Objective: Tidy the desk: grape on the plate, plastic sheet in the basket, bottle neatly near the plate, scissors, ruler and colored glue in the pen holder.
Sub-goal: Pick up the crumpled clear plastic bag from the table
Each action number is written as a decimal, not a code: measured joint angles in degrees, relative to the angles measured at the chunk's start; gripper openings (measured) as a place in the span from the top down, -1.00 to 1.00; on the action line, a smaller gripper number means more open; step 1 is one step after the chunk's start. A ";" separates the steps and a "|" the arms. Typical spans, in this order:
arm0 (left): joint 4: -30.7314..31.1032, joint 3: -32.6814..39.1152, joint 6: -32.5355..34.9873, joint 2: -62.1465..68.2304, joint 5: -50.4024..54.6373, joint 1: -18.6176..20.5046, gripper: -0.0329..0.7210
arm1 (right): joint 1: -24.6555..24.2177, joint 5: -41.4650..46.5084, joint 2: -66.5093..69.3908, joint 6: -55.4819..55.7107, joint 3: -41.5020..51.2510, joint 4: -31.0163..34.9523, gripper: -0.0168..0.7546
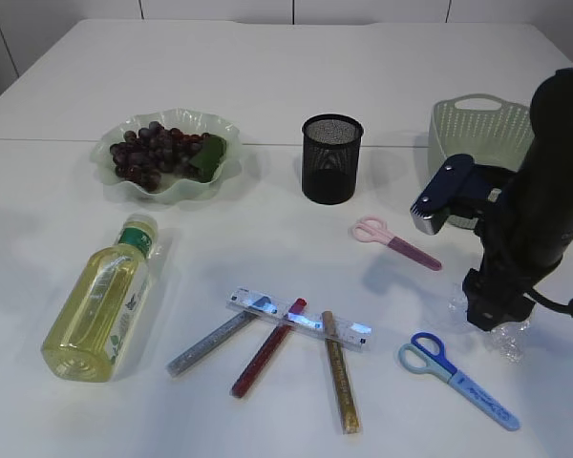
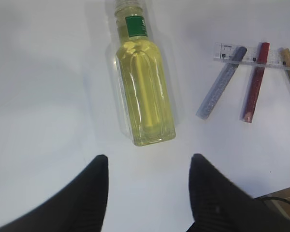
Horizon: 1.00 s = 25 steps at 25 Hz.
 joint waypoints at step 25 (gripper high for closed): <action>0.00 0.00 0.00 0.00 0.13 0.00 -0.06 | 0.00 -6.41 10.09 0.60 -0.22 -3.93 -0.40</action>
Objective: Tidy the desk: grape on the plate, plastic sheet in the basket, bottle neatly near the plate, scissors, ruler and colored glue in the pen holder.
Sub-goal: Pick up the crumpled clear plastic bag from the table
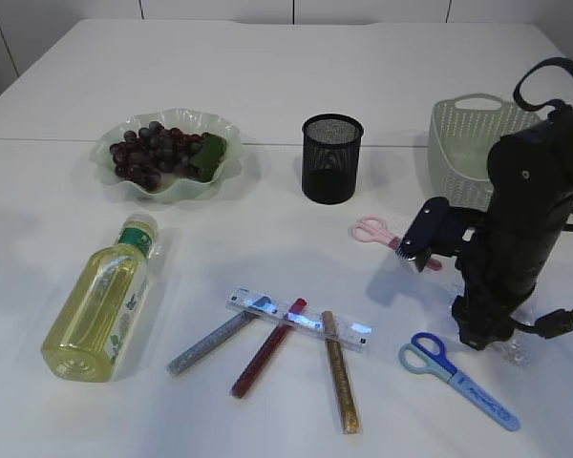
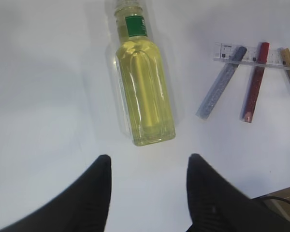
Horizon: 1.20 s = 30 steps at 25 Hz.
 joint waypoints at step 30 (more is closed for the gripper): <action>0.00 0.00 0.00 0.00 -0.59 0.00 -0.02 | 0.00 0.08 -7.44 10.78 -8.77 -1.58 0.58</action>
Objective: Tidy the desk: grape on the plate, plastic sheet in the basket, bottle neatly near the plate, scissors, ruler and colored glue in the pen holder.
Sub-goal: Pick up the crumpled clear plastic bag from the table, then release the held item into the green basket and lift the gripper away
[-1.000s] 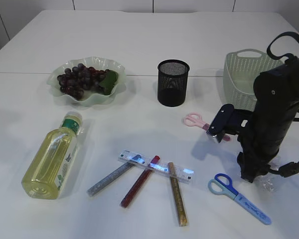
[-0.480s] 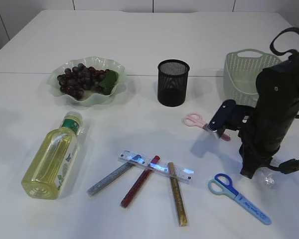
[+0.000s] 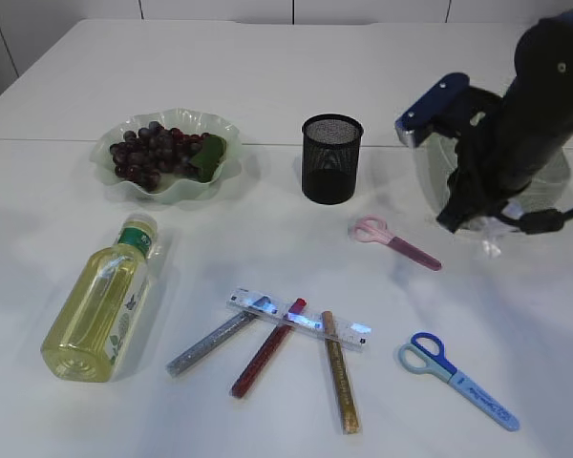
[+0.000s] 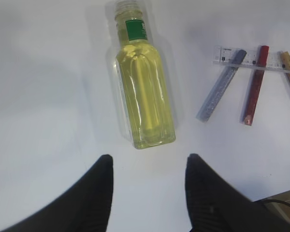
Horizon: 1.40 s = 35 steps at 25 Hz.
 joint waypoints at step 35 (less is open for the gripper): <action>-2.81 0.00 0.00 0.00 0.00 0.00 -0.02 | -15.27 -19.32 10.77 28.68 -14.97 -3.72 -0.54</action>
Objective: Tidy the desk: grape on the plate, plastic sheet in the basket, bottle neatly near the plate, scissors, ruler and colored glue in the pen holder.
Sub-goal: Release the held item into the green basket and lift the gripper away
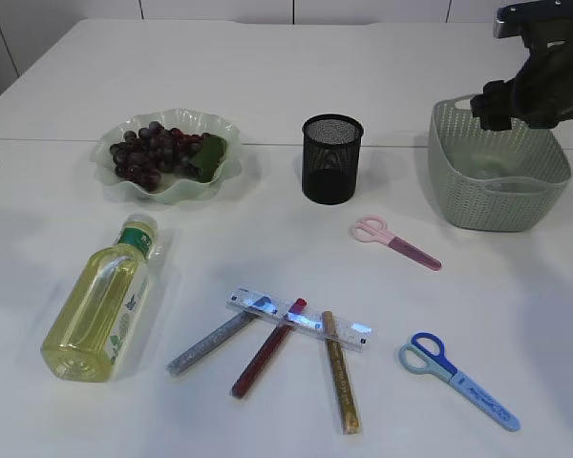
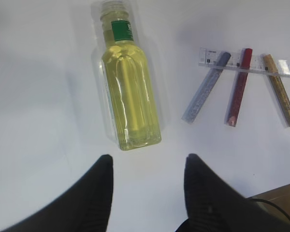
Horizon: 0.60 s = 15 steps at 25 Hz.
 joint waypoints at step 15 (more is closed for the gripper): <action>1.51 0.00 0.00 0.00 -9.47 0.00 0.00 | 0.00 36.03 -16.84 0.28 1.78 10.08 -0.51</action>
